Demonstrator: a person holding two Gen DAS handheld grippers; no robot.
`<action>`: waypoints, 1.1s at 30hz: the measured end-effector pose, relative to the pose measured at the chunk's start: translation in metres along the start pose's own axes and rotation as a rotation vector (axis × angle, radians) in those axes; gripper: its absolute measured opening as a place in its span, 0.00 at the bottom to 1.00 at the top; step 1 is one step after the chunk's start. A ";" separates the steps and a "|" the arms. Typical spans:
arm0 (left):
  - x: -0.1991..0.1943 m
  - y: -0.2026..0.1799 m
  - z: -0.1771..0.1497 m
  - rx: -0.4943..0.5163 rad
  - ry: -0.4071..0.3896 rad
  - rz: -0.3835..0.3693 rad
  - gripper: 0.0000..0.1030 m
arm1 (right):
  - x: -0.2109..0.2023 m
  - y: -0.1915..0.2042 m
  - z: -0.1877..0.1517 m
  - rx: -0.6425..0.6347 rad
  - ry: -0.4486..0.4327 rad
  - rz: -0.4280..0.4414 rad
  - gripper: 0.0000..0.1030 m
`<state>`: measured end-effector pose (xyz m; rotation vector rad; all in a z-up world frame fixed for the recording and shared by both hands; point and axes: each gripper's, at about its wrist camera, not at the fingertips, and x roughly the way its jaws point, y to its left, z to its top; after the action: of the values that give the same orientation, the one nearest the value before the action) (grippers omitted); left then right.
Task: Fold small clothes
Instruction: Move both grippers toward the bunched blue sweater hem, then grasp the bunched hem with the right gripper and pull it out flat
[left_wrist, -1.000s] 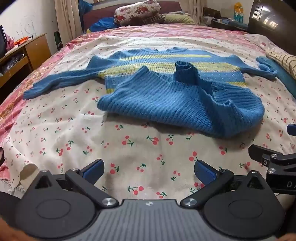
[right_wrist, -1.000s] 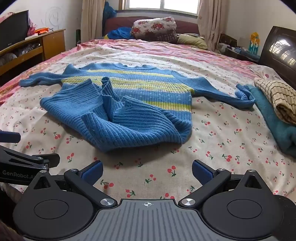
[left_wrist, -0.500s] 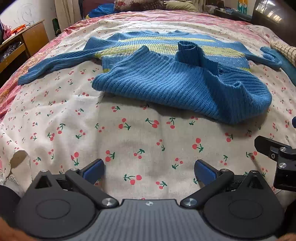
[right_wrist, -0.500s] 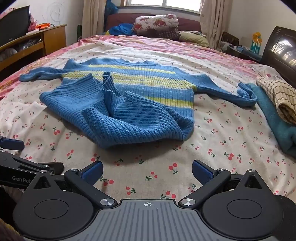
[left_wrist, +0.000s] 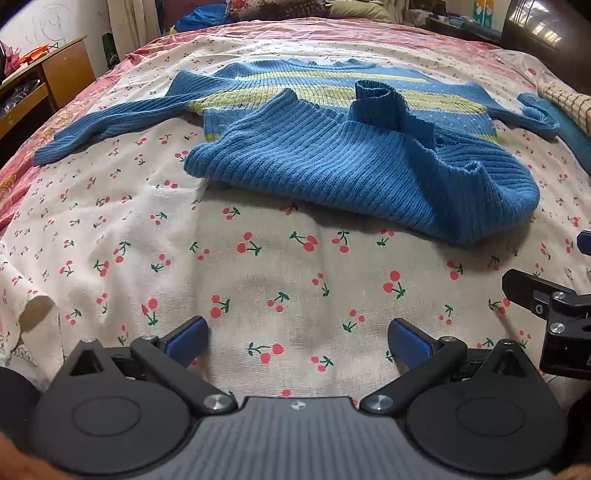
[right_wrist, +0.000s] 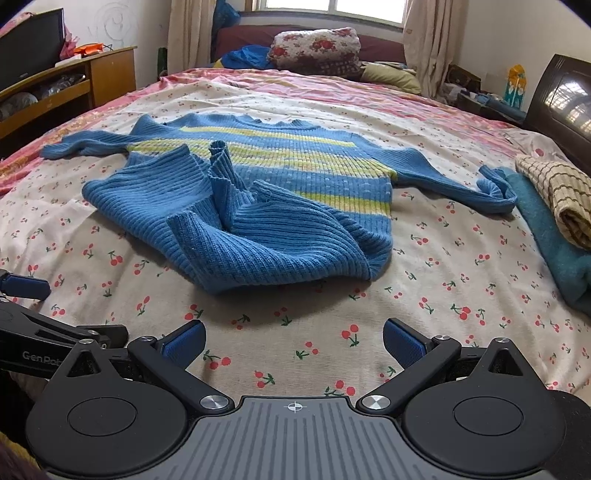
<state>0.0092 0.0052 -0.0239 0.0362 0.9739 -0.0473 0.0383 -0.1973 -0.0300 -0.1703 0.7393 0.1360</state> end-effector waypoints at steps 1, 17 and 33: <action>-0.001 0.000 0.000 -0.003 -0.001 -0.001 1.00 | 0.000 0.000 0.000 0.001 -0.003 0.000 0.99; -0.021 0.003 0.003 0.001 -0.108 -0.006 1.00 | -0.013 -0.005 0.008 0.030 -0.087 -0.014 0.83; -0.028 0.003 0.010 0.027 -0.172 -0.027 1.00 | -0.008 -0.023 0.022 0.106 -0.101 0.010 0.55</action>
<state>0.0016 0.0083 0.0052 0.0428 0.8016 -0.0867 0.0509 -0.2161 -0.0062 -0.0586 0.6454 0.1142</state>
